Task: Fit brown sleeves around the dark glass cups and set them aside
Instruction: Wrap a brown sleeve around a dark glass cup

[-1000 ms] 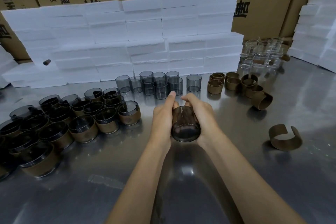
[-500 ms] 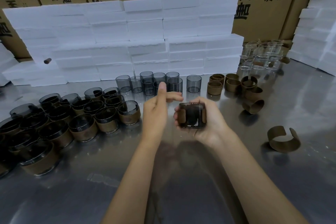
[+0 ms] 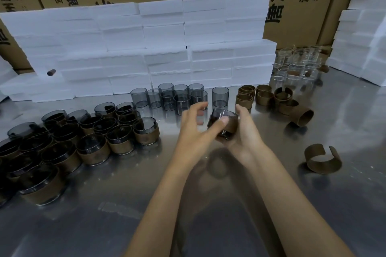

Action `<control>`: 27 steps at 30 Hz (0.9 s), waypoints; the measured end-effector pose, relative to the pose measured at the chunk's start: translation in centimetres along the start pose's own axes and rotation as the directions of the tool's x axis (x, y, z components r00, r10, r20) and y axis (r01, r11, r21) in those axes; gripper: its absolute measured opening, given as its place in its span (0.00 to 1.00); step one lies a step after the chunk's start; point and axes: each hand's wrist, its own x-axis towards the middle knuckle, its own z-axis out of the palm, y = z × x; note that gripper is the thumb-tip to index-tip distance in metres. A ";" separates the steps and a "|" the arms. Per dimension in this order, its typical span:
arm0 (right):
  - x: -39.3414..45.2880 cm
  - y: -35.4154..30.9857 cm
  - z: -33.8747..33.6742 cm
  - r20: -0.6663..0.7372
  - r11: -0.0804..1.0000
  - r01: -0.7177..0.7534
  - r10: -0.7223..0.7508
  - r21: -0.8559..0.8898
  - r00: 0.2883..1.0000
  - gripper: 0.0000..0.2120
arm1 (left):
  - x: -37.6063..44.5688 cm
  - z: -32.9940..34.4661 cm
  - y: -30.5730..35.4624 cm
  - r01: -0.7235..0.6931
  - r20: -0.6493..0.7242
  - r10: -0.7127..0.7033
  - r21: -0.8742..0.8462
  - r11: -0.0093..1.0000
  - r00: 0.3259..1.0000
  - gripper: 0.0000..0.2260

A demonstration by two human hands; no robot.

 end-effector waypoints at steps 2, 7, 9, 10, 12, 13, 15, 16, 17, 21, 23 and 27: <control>-0.1 0.0 0.1 0.032 0.999 -0.043 0.043 -0.008 0.999 0.28 | -0.1 0.8 -0.5 0.040 0.018 -0.041 0.015 0.999 0.999 0.24; -0.3 0.1 0.7 0.042 0.993 0.079 -0.076 -0.092 0.996 0.12 | 0.8 -1.0 -0.9 0.162 -0.079 -0.251 -0.574 0.802 0.965 0.14; -0.1 0.5 0.7 0.076 0.980 0.138 -0.128 -0.143 0.989 0.14 | 1.0 -1.8 -0.9 0.183 -0.024 -0.281 -0.705 0.685 0.959 0.16; 0.0 0.7 0.7 0.098 0.974 0.151 -0.136 -0.167 0.986 0.15 | 1.1 -2.0 -0.9 0.197 -0.002 -0.288 -0.723 0.663 0.958 0.17; 0.0 0.9 0.8 0.145 0.967 0.157 -0.129 -0.201 0.981 0.16 | 1.1 -2.2 -0.6 0.222 0.036 -0.290 -0.736 0.640 0.956 0.17; 0.1 1.0 0.7 0.156 0.966 0.159 -0.128 -0.206 0.979 0.16 | 1.0 -2.2 -0.6 0.228 0.048 -0.290 -0.743 0.629 0.956 0.18; 0.2 1.0 0.5 0.162 0.968 0.160 -0.129 -0.193 0.978 0.16 | 1.1 -2.4 -0.7 0.231 0.060 -0.283 -0.748 0.623 0.957 0.18; 0.3 1.1 0.5 0.166 0.969 0.163 -0.133 -0.185 0.977 0.16 | 1.1 -2.5 -0.7 0.231 0.064 -0.279 -0.747 0.623 0.958 0.18; 0.4 1.1 0.4 0.169 0.969 0.169 -0.139 -0.180 0.976 0.16 | 1.2 -2.5 -0.8 0.233 0.067 -0.278 -0.745 0.625 0.958 0.18; 0.5 1.2 0.5 0.142 0.959 0.194 -0.167 -0.205 0.976 0.17 | 1.0 -2.4 -0.7 0.238 0.018 -0.270 -0.532 0.813 0.963 0.19; 0.2 1.4 0.5 0.136 0.922 0.227 -0.193 -0.313 0.972 0.16 | 0.7 -2.3 -0.8 0.209 -0.050 -0.225 -0.223 0.952 0.973 0.20; 0.1 2.2 0.1 0.129 0.780 0.250 -0.215 -0.574 0.968 0.12 | 0.8 -2.3 -1.7 0.197 -0.082 -0.187 0.139 0.971 0.979 0.28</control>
